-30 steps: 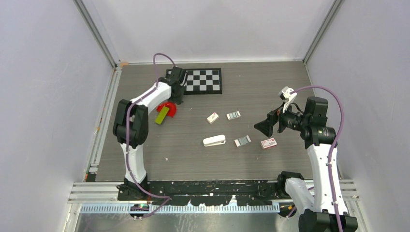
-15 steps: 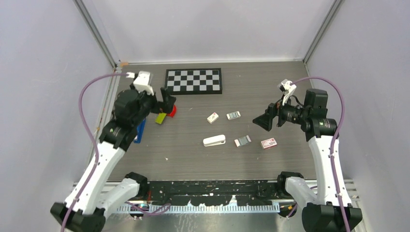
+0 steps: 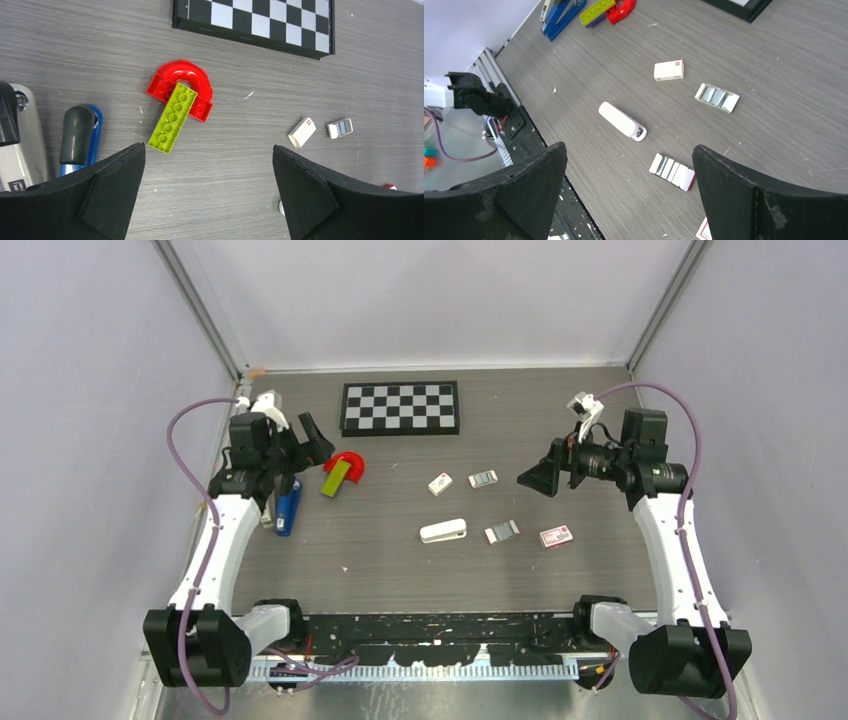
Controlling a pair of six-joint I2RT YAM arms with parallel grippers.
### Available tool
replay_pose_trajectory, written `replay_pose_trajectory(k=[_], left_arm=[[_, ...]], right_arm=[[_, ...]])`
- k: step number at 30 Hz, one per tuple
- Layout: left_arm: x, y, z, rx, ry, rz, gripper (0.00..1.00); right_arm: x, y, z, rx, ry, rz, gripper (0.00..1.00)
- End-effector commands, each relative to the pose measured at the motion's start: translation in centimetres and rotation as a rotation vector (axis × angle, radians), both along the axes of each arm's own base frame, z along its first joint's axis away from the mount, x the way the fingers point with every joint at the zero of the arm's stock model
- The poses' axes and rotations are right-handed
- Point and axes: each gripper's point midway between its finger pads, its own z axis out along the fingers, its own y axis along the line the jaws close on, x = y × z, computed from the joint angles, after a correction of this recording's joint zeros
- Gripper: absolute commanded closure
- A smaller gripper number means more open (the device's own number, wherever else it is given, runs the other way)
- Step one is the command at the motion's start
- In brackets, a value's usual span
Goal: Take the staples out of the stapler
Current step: Move the distractor to the center of the board, then unload the staple at the center of the board.
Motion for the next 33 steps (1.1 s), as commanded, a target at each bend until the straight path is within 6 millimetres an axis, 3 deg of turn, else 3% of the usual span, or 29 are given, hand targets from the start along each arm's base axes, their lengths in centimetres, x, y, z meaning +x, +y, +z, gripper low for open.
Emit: replay_pose_trajectory(k=[1, 7, 12, 16, 20, 22, 27, 30, 33], left_arm=[[0.3, -1.0, 1.9, -0.035, -0.013, -0.057, 0.0], [0.3, -7.0, 2.6, -0.335, -0.029, -0.212, 0.05], [-1.7, -14.5, 2.4, -0.204, -0.046, -0.379, 0.06], [-3.4, -18.0, 1.1, -0.08, -0.075, -0.511, 0.06], [-3.8, -18.5, -2.0, 0.007, -0.027, -0.574, 0.06], [-3.7, -18.3, -2.6, 0.024, -0.01, -0.574, 0.06], [-4.0, -18.5, -2.1, 0.016, 0.0, -0.586, 0.06], [-4.7, -17.9, -1.6, 0.08, -0.009, -0.64, 0.06], [-7.1, -20.7, -1.0, -0.034, -0.035, -0.849, 0.06]], right_arm=[[0.1, 0.4, 0.5, -0.024, -0.064, 0.038, 0.0], [0.0, 1.0, -0.7, -0.073, -0.04, 0.068, 0.01], [0.2, 0.6, -1.4, -0.109, -0.036, 0.059, 0.0], [-0.1, 0.6, -2.1, -0.116, -0.029, 0.082, 0.0], [-0.4, 1.0, -2.6, -0.118, -0.01, 0.118, 0.0], [-0.5, 1.0, -2.8, -0.124, -0.01, 0.127, 0.0], [-0.8, 1.0, -3.1, -0.136, -0.004, 0.141, 0.01], [-1.5, 2.0, -3.3, -0.134, -0.001, 0.188, 0.0], [-1.9, 2.6, -3.4, -0.139, -0.003, 0.221, 0.0]])
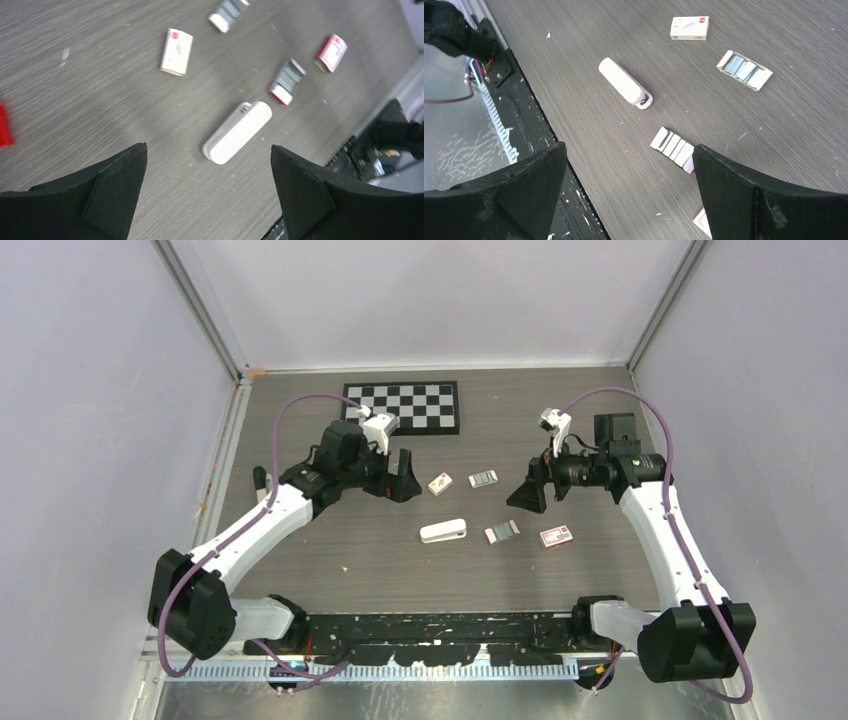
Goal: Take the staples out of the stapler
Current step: Unload the staple at the center of the board.
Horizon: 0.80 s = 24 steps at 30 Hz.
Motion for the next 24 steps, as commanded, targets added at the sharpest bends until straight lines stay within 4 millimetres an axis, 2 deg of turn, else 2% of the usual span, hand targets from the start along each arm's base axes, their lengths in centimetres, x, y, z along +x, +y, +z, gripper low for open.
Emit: replay_pose_trajectory(k=[1, 3, 5, 8, 10, 15, 24], left_arm=[[-2.9, -3.7, 3.2, -0.166, -0.049, -0.281, 0.03], [-3.9, -5.8, 2.6, -0.18, -0.073, -0.367, 0.0], [-4.4, -7.1, 0.8, -0.069, -0.171, -0.459, 0.0], [-3.5, -8.3, -1.5, 0.067, -0.298, -0.565, 0.0], [-2.6, -8.9, -2.8, 0.094, -0.323, -0.589, 0.0], [-2.5, -10.2, -6.2, 0.119, -0.348, -0.642, 0.0], [-2.6, -11.0, -8.1, 0.121, -0.414, -0.656, 0.05]], right_arm=[[-0.5, 1.1, 0.8, 0.0, -0.045, 0.074, 0.01], [-0.7, 1.4, 0.8, -0.001, -0.045, 0.089, 0.01], [-0.9, 1.5, 0.9, 0.002, -0.043, 0.098, 0.01], [-1.2, 1.5, 1.1, 0.002, -0.046, 0.113, 0.0], [-1.4, 1.5, 1.2, -0.004, -0.049, 0.117, 0.0], [-1.2, 1.1, 0.8, -0.026, -0.049, 0.108, 0.0], [-0.8, 1.0, -0.1, -0.044, -0.025, 0.104, 0.0]])
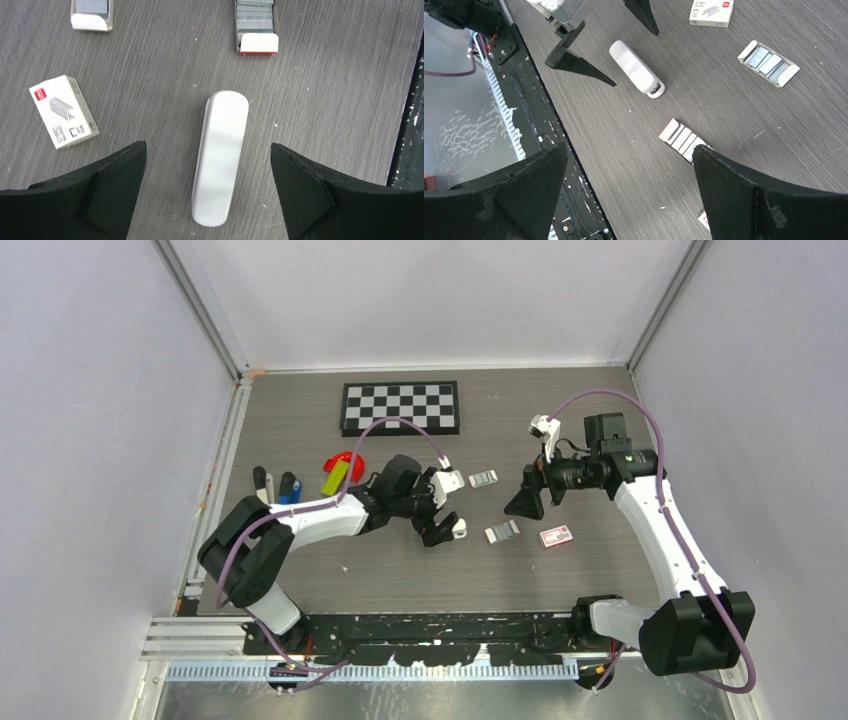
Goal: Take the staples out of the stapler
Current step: Unload the staple at the center of the board.
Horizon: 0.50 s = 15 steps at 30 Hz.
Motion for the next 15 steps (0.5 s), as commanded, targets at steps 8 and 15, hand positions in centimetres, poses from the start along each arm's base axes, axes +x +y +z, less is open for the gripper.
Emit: replay_pose_trajectory(k=[8, 15], left_arm=[[3.1, -0.8, 4.6, -0.114, -0.111, 0.133, 0.1], [4.6, 3.3, 10.7, -0.199, 0.07, 0.38, 0.09]], right_arm=[[0.9, -0.4, 1.2, -0.007, -0.05, -0.006, 0.0], [0.8, -0.5, 1.4, 0.002, -0.044, -0.01, 0.01]])
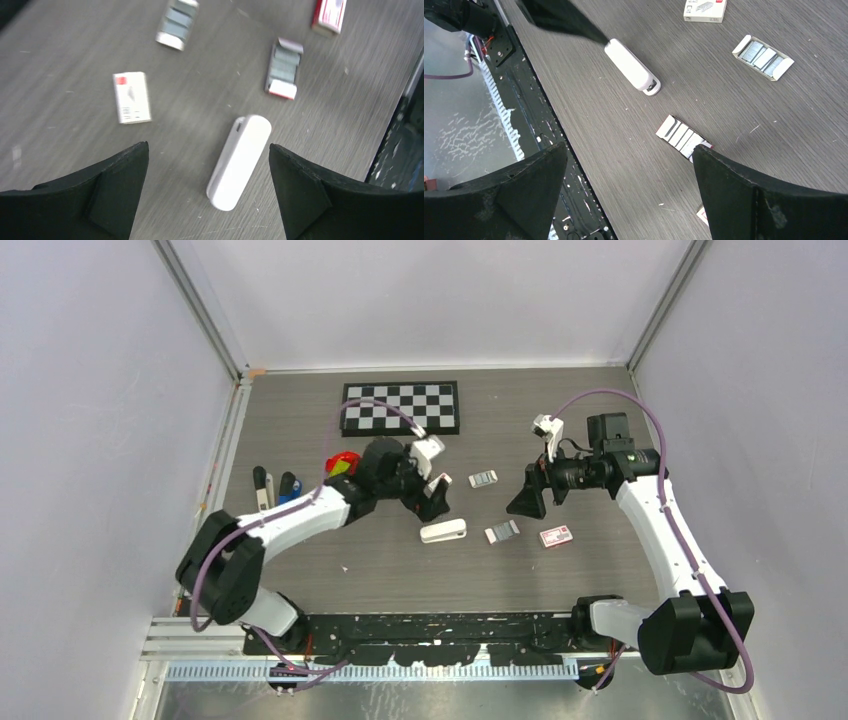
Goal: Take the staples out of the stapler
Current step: Unload the staple at the center of the board.
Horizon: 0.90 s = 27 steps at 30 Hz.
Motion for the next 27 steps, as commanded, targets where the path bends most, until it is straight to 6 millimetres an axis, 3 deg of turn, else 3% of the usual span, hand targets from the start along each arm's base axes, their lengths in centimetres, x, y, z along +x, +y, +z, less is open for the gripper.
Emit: replay_pose_trajectory(k=[1, 5, 11, 14, 16, 19, 23, 26, 27], left_arm=[[2.1, 2.9, 7.2, -0.114, 0.02, 0.201, 0.08], [2.7, 8.6, 9.0, -0.127, 0.044, 0.397, 0.02], [3.6, 19.5, 10.0, -0.126, 0.056, 0.755, 0.0], [3.6, 21.8, 9.4, -0.138, 0.115, 0.828, 0.0], [3.6, 19.9, 9.8, -0.233, 0.171, 0.74, 0.02], [2.2, 13.5, 11.5, -0.441, 0.227, 0.429, 0.05], [-1.5, 5.9, 9.8, -0.269, -0.009, 0.14, 0.0], [-4.5, 1.1, 6.8, -0.143, -0.193, -0.13, 0.0], [-4.5, 0.4, 5.6, -0.113, -0.241, -0.176, 0.0]], right_arm=[[0.6, 0.1, 1.7, 0.011, -0.056, 0.01, 0.0], [0.6, 0.1, 1.7, 0.016, -0.052, 0.01, 0.0], [0.6, 0.3, 1.6, 0.028, -0.038, 0.014, 0.0], [0.6, 0.4, 1.5, 0.032, -0.032, 0.012, 0.0], [0.6, 0.4, 1.5, 0.031, -0.032, 0.012, 0.01], [0.6, 0.4, 1.2, 0.023, -0.035, 0.015, 0.01], [0.5, 0.4, 1.0, 0.019, -0.034, 0.02, 0.0], [0.4, 0.4, 1.0, 0.021, -0.029, 0.022, 0.0], [0.4, 0.4, 1.0, 0.021, -0.028, 0.023, 0.01]])
